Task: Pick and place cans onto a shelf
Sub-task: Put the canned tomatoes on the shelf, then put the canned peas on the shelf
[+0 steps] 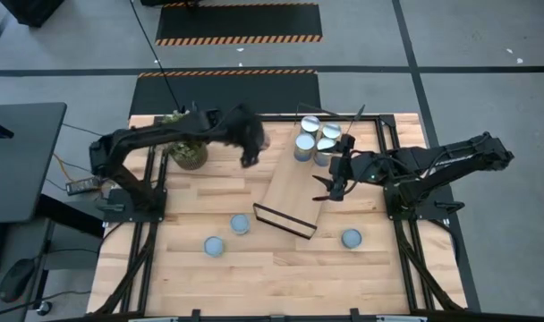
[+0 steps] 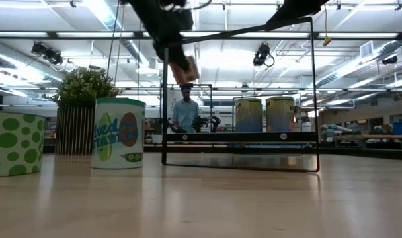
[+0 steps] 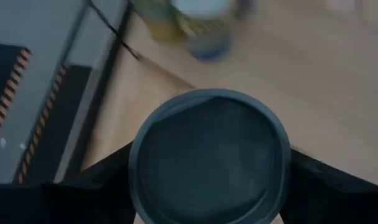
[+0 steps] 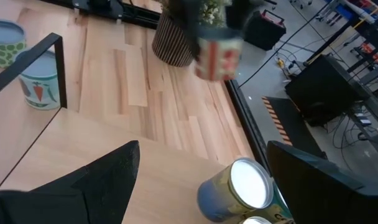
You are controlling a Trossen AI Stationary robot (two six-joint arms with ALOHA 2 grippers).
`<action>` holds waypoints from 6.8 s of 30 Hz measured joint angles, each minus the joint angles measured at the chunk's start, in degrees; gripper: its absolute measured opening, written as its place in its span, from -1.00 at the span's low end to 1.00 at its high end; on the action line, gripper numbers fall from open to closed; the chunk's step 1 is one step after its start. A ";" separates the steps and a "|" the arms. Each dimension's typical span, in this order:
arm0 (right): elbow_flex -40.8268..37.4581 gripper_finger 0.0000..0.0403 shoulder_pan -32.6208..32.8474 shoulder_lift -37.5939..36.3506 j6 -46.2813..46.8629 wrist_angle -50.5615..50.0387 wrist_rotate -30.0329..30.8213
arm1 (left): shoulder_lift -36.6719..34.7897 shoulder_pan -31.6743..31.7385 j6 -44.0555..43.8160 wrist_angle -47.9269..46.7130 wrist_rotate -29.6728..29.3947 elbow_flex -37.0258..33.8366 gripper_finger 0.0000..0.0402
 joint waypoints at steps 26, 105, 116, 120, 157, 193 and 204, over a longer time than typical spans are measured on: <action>0.00 0.78 -1.40 0.02 2.51 0.00 -0.04 | 19.87 -2.59 -13.81 18.72 9.02 0.06 0.45; 0.00 0.78 -1.38 0.11 3.18 1.06 -2.18 | -5.88 -39.96 -37.75 -20.52 0.66 -0.07 0.93; -0.02 0.78 -1.40 0.11 4.09 1.67 -3.12 | -4.89 -55.17 -64.48 -29.59 -12.93 -4.16 0.93; -0.02 0.78 -1.40 0.11 4.07 1.69 -3.10 | -4.70 -58.30 -72.20 -27.94 -8.13 -11.83 0.93; -0.02 0.78 -1.40 0.11 3.65 1.73 -3.49 | -5.52 -54.23 -66.86 13.28 -2.81 -35.60 0.36; -0.02 0.78 -3.70 -3.89 8.15 -7.07 0.13 | 22.24 -9.56 -4.39 -3.42 12.52 21.56 0.42; -0.02 0.78 -3.68 -4.22 10.14 -10.86 0.51 | 38.42 -10.09 -0.56 -9.17 12.61 40.70 0.42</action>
